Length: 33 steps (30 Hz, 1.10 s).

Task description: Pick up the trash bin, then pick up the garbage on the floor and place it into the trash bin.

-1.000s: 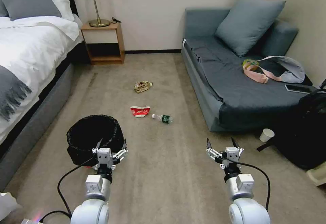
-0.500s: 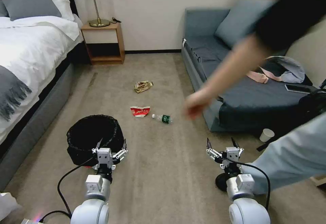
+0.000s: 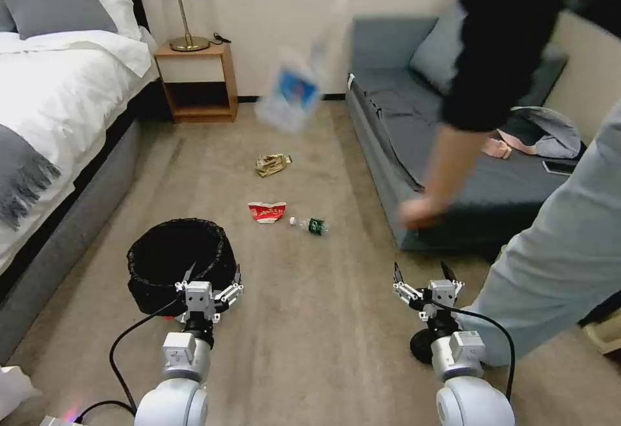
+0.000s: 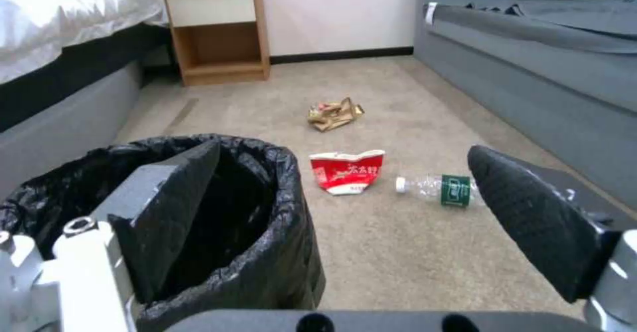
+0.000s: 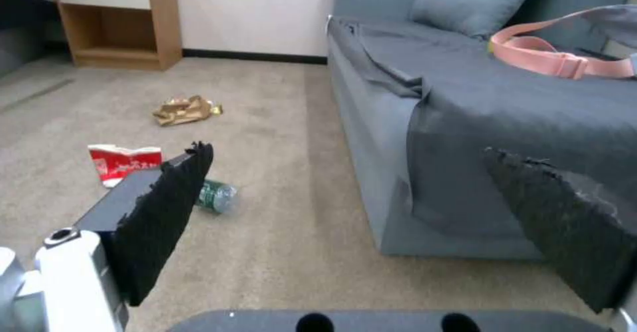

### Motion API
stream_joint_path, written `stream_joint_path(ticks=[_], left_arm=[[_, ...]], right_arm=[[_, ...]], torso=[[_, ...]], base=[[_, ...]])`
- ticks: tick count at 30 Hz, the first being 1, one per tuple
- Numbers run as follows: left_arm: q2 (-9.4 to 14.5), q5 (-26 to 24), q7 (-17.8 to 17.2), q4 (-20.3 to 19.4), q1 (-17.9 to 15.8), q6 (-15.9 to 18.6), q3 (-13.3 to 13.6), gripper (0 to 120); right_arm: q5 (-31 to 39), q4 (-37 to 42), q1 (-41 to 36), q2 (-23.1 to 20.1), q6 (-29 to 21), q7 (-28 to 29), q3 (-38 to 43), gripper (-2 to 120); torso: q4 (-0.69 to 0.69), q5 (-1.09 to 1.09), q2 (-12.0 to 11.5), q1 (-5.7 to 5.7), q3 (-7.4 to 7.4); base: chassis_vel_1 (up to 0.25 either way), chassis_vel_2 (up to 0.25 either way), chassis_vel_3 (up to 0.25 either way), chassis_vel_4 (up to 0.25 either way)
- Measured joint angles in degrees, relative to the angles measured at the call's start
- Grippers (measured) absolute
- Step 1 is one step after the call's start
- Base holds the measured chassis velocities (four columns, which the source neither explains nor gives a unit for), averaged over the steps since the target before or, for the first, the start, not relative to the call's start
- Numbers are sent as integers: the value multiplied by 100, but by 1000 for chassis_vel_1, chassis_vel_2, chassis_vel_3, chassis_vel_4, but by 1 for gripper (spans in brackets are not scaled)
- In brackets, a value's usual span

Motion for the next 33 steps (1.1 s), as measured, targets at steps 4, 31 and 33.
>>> stream_joint_path(ticks=[4,31,33], left_arm=[[0,0,0,0,0,0,0,100],[156,-1324,-1017,-959,-494,1722,-1101,100],[173,-1323,-1114,-1114,-655,1838,-1152,100]], right_arm=[[0,0,0,0,0,0,0,100],[1409,1172,-724,-408,-1473,781,-456,100],[1871,1564,-960,-546,-1959,1035,-608,100]], torso=[[0,0,0,0,0],[2,1,-1,0,0],[-1,3,0,0,-1]], base=[[0,0,0,0],[0,0,0,0],[0,0,0,0]])
